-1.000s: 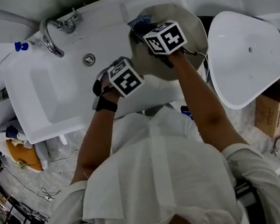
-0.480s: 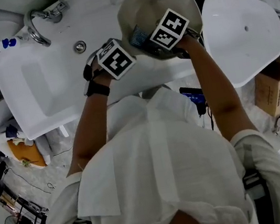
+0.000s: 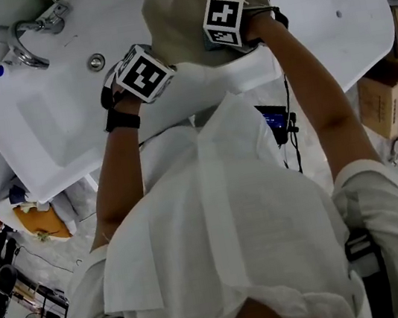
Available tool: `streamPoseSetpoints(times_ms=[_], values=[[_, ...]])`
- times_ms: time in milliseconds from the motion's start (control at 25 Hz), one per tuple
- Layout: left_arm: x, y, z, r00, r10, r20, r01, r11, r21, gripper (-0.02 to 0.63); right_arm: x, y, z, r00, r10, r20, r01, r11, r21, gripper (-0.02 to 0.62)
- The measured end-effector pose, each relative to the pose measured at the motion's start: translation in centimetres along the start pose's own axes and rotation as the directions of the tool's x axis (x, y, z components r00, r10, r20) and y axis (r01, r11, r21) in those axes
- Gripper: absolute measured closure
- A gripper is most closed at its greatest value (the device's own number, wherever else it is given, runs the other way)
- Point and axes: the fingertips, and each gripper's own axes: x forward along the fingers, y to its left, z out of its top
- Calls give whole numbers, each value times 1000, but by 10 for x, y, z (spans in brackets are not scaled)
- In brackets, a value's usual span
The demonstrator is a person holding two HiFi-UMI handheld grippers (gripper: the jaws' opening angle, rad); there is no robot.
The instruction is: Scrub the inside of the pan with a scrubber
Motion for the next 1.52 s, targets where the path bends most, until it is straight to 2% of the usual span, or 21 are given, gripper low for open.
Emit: streamPoseSetpoints(times_ms=[80, 160, 240, 320, 440, 600, 680, 800, 920, 1000, 1200, 1360, 1440, 1520], values=[[0, -1, 2, 1000, -2, 4, 2, 1000, -1, 331, 0, 11, 14, 996, 60, 60, -60, 998, -4, 578], [0, -4, 3, 1000, -8, 7, 8, 1000, 2, 331, -2, 25, 39, 975, 133, 179, -134, 991, -3, 578], [0, -2, 2, 1000, -4, -2, 4, 1000, 11, 331, -7, 31, 67, 936, 166, 311, -176, 984, 4, 578], [0, -1, 1, 1000, -6, -5, 6, 1000, 21, 331, -15, 26, 96, 876, 158, 456, -197, 980, 40, 578], [1, -1, 1, 1000, -17, -2, 18, 999, 31, 331, -30, 6, 132, 764, 80, 640, -222, 964, 144, 578], [1, -2, 1, 1000, -21, -4, 21, 999, 36, 331, -47, -37, 151, 652, -126, 748, -165, 939, 302, 578], [0, -3, 1, 1000, -21, -6, 21, 999, 35, 331, -55, -57, 153, 609, -222, 761, -139, 915, 379, 578], [1, -3, 1, 1000, -21, -2, 21, 999, 33, 331, -63, -84, 150, 572, -327, 752, -105, 880, 463, 578], [1, -2, 1, 1000, -19, 1, 19, 999, 31, 331, -71, -112, 140, 556, -429, 712, -58, 834, 548, 578], [0, -2, 1, 1000, -19, 1, 19, 999, 29, 331, -76, -127, 129, 560, -483, 673, -21, 804, 595, 578], [1, -3, 1, 1000, -22, 2, 22, 999, 24, 331, -78, -154, 91, 608, -563, 559, 82, 745, 662, 578], [1, -4, 2, 1000, -20, 2, 20, 1000, 21, 331, -76, -163, 49, 638, -607, 473, 135, 693, 708, 578], [1, -4, 2, 1000, -19, 3, 19, 1000, 23, 331, -73, -162, 35, 647, -627, 434, 173, 675, 717, 578], [1, -3, 2, 1000, -18, 3, 18, 1000, 24, 331, -70, -159, 32, 643, -642, 417, 201, 667, 718, 578]])
